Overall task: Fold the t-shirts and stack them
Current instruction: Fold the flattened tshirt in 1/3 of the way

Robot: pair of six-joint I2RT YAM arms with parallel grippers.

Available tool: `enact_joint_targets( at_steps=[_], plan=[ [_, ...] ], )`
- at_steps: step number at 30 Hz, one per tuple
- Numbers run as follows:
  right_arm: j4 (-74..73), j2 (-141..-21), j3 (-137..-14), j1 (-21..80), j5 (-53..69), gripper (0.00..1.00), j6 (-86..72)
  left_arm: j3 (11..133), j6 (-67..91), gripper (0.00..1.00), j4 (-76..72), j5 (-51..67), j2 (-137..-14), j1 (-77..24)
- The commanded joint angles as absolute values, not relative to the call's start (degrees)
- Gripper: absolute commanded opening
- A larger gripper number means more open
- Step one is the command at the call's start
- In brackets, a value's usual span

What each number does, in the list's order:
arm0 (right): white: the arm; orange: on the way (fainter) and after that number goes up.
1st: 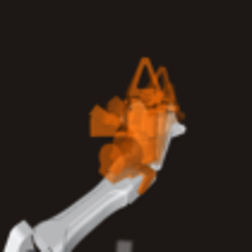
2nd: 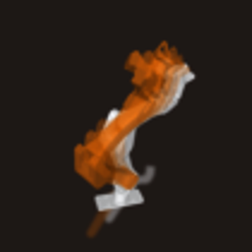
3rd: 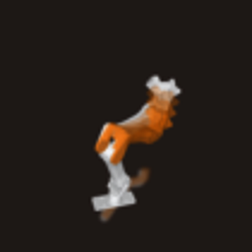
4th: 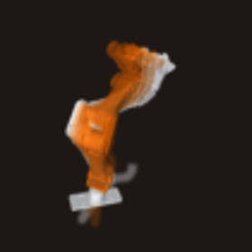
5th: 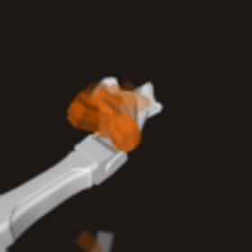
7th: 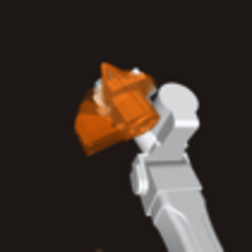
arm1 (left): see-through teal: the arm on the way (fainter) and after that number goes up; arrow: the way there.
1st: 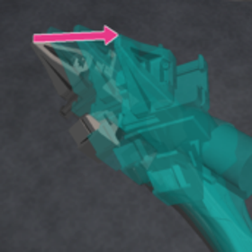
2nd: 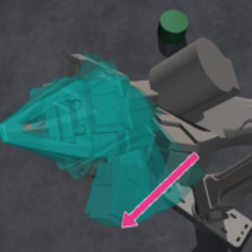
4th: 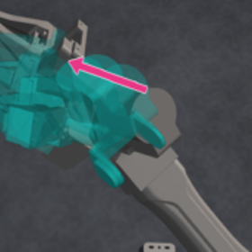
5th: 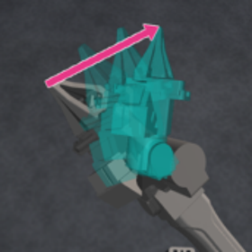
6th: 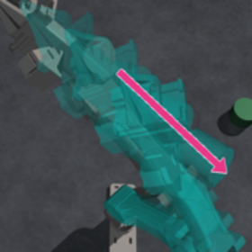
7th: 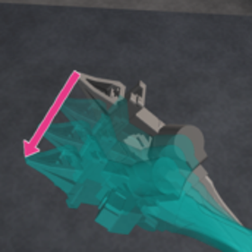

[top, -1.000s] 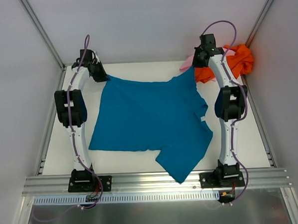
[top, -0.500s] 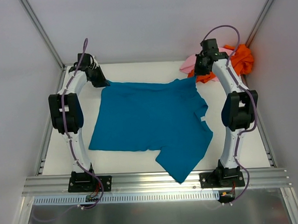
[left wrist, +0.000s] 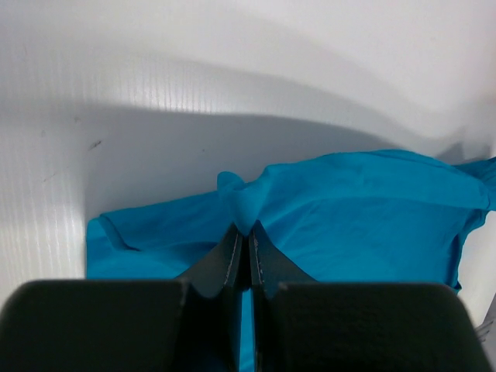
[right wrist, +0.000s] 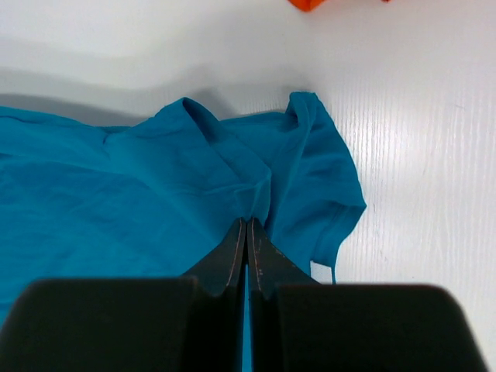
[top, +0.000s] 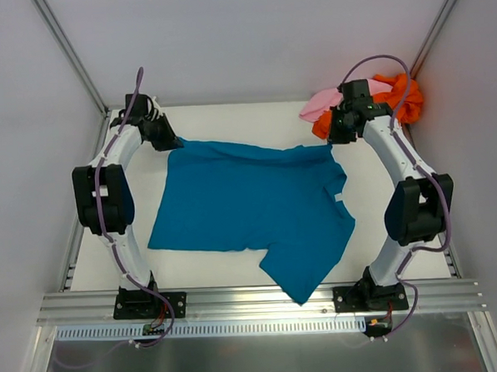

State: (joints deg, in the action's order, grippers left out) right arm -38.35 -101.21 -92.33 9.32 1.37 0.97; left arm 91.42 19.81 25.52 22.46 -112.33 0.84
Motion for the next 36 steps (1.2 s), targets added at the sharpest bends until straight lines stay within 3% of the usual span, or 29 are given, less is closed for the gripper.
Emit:
enact_joint_targets(
  at_steps=[1,20,21,22,24,26,36],
  plan=[
    [-39.81,-95.54,-89.66,10.02,1.32,0.00,1.76,89.39,18.81,0.00,24.17,23.82,-107.41,1.32],
    [-42.80,-84.73,-74.54,14.50,3.34,0.00,-1.76,82.71,18.90,0.00,22.76,24.35,-101.52,1.14],
    [-43.59,-84.38,-74.36,14.50,2.99,0.10,-1.76,82.10,18.90,0.00,22.76,24.26,-101.08,1.14],
    [-44.20,-83.94,-74.18,14.59,2.21,0.27,-1.76,81.65,18.90,0.00,22.42,24.34,-100.81,1.14],
    [-44.91,-83.32,-73.83,14.68,0.35,0.74,-1.50,80.60,18.98,0.00,22.24,24.26,-100.11,0.97],
    [-45.00,-82.88,-74.18,14.68,-2.10,0.80,-0.80,79.90,19.07,0.00,21.89,24.17,-99.76,0.88],
    [-44.56,-86.92,-79.19,14.68,-0.88,0.81,-0.44,75.77,19.51,0.00,19.34,22.77,-97.56,0.62]
  ],
)
